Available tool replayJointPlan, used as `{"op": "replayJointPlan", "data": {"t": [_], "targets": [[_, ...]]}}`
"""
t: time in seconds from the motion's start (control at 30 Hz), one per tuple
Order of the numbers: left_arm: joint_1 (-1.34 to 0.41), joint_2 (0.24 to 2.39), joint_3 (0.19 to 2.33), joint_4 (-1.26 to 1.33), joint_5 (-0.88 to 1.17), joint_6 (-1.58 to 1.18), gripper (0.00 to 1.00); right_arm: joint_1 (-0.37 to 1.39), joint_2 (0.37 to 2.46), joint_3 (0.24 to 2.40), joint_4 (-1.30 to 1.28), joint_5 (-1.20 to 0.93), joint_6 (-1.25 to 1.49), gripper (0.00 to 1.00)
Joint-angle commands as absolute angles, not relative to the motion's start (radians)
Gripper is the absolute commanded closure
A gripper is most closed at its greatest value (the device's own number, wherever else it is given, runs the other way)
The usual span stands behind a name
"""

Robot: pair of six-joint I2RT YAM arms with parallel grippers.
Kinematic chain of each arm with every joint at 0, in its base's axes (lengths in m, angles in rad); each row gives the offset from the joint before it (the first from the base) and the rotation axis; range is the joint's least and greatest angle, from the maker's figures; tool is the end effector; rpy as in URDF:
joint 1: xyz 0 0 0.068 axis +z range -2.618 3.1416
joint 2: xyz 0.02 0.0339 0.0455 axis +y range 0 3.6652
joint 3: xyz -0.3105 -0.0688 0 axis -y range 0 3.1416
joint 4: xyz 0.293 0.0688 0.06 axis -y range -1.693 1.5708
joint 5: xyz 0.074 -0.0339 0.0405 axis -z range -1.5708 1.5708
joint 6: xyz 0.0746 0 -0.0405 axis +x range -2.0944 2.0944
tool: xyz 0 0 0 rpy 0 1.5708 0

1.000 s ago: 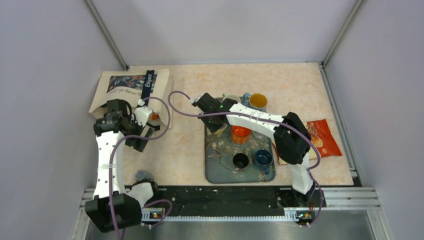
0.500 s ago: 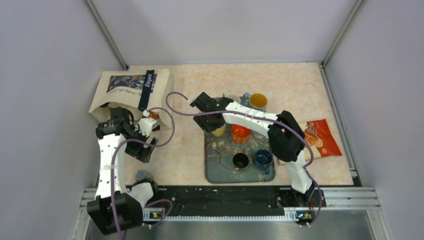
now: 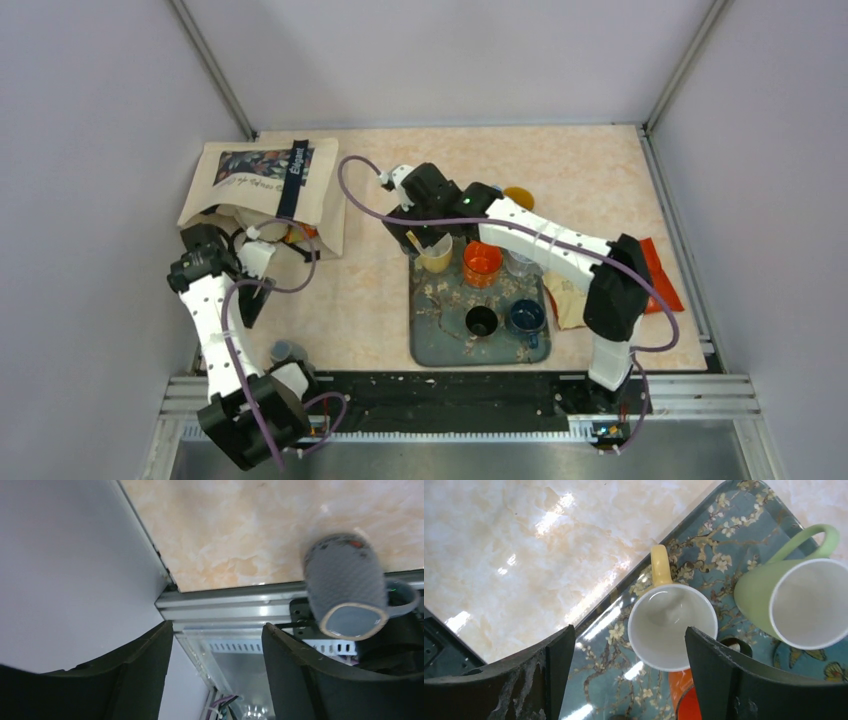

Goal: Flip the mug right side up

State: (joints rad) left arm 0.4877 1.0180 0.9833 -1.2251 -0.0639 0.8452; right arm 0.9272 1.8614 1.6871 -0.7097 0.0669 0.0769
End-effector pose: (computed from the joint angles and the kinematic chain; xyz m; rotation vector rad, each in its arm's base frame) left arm 0.1721 0.0967 0.2862 0.5040 2.8714 0.3558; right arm 0.3053 0.3986 0.3045 -0.9981 2.2766 0.3548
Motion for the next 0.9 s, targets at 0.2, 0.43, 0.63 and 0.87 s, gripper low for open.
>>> {"op": "replayJointPlan", "data": {"t": [0.2, 0.43, 0.63, 0.87], "targets": [[0.687, 0.935, 0.773, -1.209, -0.125, 1.151, 0.36, 0.927, 1.649, 1.599, -0.634, 0.1, 0.061, 0.17], [0.685, 1.019, 0.704, -1.228, -0.056, 1.191, 0.4, 0.928, 1.563, 1.533, -0.606, 0.126, 0.069, 0.15], [0.621, 1.078, 0.706, -1.287, 0.089, 1.197, 0.43, 0.927, 1.526, 1.501, -0.602, 0.155, 0.082, 0.14], [0.461, 1.102, 0.713, -1.227, 0.182, 1.078, 0.43, 0.927, 1.497, 1.458, -0.593, 0.175, 0.094, 0.14]]}}
